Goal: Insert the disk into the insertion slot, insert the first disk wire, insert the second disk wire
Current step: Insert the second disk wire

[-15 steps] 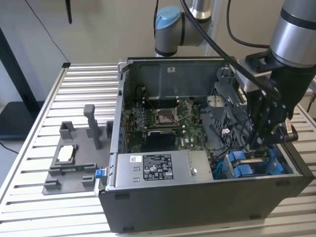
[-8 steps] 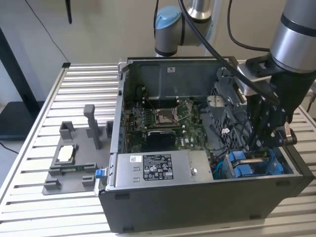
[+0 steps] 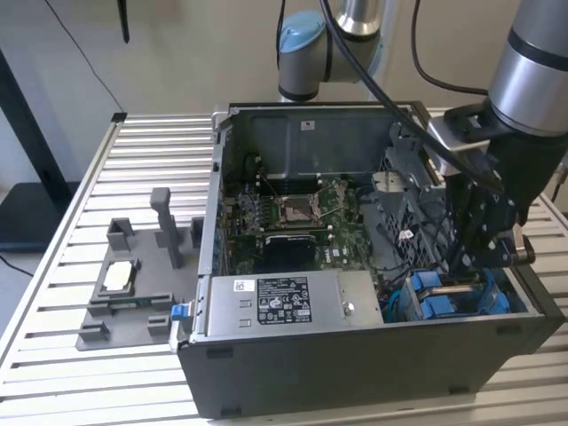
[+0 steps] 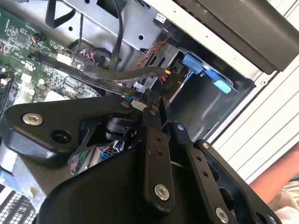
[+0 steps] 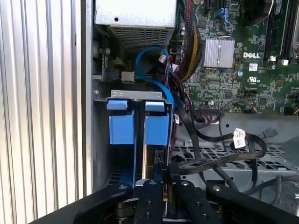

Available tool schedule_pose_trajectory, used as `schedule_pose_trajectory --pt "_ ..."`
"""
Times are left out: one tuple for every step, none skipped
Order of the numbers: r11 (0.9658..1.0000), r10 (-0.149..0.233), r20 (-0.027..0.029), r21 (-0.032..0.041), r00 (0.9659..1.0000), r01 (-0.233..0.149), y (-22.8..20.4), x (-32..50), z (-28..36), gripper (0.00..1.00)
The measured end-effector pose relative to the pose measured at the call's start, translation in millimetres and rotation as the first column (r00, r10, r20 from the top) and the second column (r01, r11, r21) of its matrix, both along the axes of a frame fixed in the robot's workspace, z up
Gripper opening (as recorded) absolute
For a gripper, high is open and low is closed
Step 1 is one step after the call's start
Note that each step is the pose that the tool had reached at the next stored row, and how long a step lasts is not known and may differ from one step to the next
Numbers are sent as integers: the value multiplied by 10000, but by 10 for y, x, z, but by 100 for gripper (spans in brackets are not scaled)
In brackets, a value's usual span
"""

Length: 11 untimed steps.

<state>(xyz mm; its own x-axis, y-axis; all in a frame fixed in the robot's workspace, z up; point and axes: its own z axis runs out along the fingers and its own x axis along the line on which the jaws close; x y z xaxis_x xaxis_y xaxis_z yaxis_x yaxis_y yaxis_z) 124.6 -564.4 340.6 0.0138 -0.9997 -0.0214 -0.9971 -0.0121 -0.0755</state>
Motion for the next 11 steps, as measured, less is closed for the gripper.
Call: schedule_pose_trajectory --pt "10000 -24 0 11 10000 24 -2 3 -1 18" --pt "10000 -44 1 41 10000 44 -3 8 -4 18" --pt "9999 -57 2 84 10000 57 -4 14 -6 18" --pt "9999 -70 0 133 10000 70 -5 20 -7 18" --pt "9998 -85 -1 167 10000 85 -5 25 -7 18" --pt "9998 -95 -1 181 10000 95 -5 25 -7 18" --pt "9998 -97 -1 182 10000 97 -5 25 -7 18" --pt "9998 -97 -2 184 10000 97 -5 26 -5 18" --pt "9998 -97 -3 186 10000 97 -5 26 1 18" --pt "9998 -96 -4 184 10000 96 -5 26 13 18" --pt "9998 -97 -4 183 10000 97 -5 26 32 18"
